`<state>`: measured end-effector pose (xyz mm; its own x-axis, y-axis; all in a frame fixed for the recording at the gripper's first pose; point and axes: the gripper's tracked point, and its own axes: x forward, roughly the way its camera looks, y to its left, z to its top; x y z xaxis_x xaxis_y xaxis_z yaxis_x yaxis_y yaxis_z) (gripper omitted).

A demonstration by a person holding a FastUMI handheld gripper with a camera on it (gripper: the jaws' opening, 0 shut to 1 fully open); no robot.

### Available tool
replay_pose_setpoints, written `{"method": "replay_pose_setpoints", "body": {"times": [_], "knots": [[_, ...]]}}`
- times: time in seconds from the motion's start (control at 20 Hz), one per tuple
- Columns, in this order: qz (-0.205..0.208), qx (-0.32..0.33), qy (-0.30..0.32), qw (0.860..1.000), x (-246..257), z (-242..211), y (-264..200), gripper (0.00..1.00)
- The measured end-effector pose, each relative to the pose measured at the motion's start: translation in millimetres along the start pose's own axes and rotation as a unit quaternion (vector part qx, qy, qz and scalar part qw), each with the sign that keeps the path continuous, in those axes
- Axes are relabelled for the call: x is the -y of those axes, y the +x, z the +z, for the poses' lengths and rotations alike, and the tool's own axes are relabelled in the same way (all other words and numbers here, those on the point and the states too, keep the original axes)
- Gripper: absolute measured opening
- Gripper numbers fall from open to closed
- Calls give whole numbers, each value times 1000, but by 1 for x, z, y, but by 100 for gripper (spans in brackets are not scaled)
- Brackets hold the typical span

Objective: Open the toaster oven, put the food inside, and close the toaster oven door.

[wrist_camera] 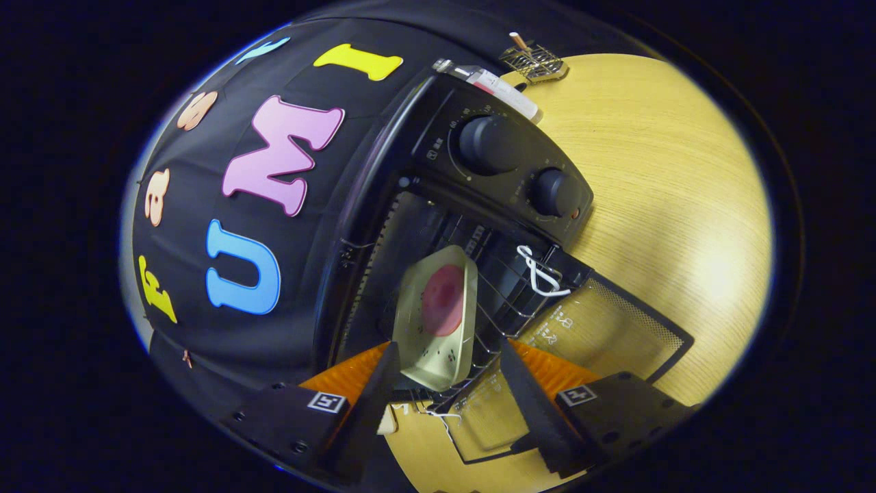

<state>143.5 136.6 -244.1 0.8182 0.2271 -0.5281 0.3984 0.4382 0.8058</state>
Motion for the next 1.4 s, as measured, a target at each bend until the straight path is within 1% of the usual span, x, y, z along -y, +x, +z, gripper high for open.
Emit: {"method": "replay_pose_setpoints", "body": {"times": [0.1,0.2,0.3,0.4,0.5,0.6,0.75,0.95,1.1,1.2,1.4], "knots": [[-7,-6,-36,999,3,-8,-19,97],[-16,-16,-86,996,6,-20,-39,99],[-25,-37,-157,987,12,-33,-59,99],[-38,-46,-233,971,22,-39,-77,99],[-53,-54,-299,951,33,-45,-91,99],[-72,-65,-351,931,51,-53,-100,99],[-103,-63,-417,901,76,-58,-109,99],[-128,-59,-483,864,101,-64,-97,99],[-141,-57,-514,844,115,-70,-81,100],[-153,-59,-522,837,123,-72,-72,100],[-166,-33,-531,830,125,-70,-52,99]]}}
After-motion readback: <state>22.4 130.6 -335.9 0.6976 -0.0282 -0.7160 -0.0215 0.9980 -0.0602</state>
